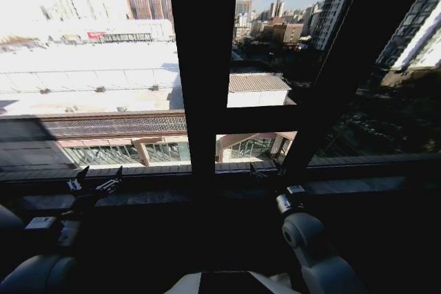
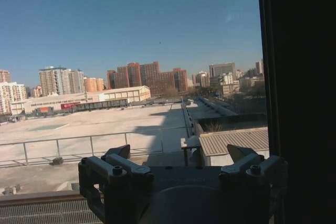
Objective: Open the curtains by pulling them apart, changing their state from closed to fully open.
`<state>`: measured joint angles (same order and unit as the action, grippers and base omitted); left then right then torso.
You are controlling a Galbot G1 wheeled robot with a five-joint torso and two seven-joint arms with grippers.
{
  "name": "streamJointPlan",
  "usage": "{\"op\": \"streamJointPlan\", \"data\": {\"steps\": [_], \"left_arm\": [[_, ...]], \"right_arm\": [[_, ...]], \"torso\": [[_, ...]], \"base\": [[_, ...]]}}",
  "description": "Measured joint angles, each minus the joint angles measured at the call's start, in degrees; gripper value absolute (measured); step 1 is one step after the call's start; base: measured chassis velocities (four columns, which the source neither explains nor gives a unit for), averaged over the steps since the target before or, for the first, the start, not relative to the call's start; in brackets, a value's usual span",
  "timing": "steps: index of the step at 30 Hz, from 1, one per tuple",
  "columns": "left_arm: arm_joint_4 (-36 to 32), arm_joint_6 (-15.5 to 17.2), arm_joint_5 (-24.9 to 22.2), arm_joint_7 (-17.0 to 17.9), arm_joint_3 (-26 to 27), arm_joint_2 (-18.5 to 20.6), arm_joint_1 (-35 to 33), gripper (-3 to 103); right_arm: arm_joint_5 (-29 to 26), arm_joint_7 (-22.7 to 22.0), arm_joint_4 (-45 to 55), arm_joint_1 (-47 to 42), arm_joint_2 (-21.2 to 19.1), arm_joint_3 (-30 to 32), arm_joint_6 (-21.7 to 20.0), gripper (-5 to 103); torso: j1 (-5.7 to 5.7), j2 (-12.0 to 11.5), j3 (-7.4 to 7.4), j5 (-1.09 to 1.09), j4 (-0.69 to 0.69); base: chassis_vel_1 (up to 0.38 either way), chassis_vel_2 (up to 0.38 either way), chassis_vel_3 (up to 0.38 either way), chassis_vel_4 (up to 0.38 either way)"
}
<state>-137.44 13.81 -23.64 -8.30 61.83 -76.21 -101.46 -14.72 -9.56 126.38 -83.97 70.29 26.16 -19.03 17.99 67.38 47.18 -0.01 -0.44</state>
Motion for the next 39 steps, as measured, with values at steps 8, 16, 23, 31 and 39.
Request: {"op": "streamJointPlan", "data": {"steps": [8,16,23,31,39], "left_arm": [[0.29,-1.1,0.02,-1.36,0.46,0.23,-0.65,100],[0.1,-1.94,0.06,-2.1,0.68,-0.31,-1.34,100],[-0.42,-2.22,0.07,-2.14,0.97,-0.49,-1.83,100],[-0.61,-2.93,0.08,-2.32,1.12,-0.76,-2.42,100],[-0.65,-3.4,0.1,-2.53,1.15,-0.67,-2.57,100]], "right_arm": [[0.0,-1.02,0.35,-0.13,0.08,0.06,0.0,100],[0.0,-1.22,1.1,-0.81,0.03,0.14,0.0,100],[0.01,-1.25,1.7,-1.35,0.07,0.2,0.01,100],[0.03,-1.27,2.2,-1.95,0.11,0.81,0.06,100],[0.03,-1.27,2.35,-2.44,0.42,1.2,0.19,100]], "torso": [[0.0,0.0,0.0,0.03,0.0],[-0.01,0.0,0.0,0.03,-0.01],[0.0,0.0,0.0,0.02,0.0],[0.0,0.0,0.0,0.03,-0.01],[0.0,0.01,0.0,0.03,0.0]], "base": [[0.051,-0.36,-0.063,0.356],[0.025,-0.403,-0.03,0.405],[0.018,-0.357,-0.017,0.357],[0.016,-0.366,-0.014,0.376],[0.016,-0.397,0.004,0.403]]}}
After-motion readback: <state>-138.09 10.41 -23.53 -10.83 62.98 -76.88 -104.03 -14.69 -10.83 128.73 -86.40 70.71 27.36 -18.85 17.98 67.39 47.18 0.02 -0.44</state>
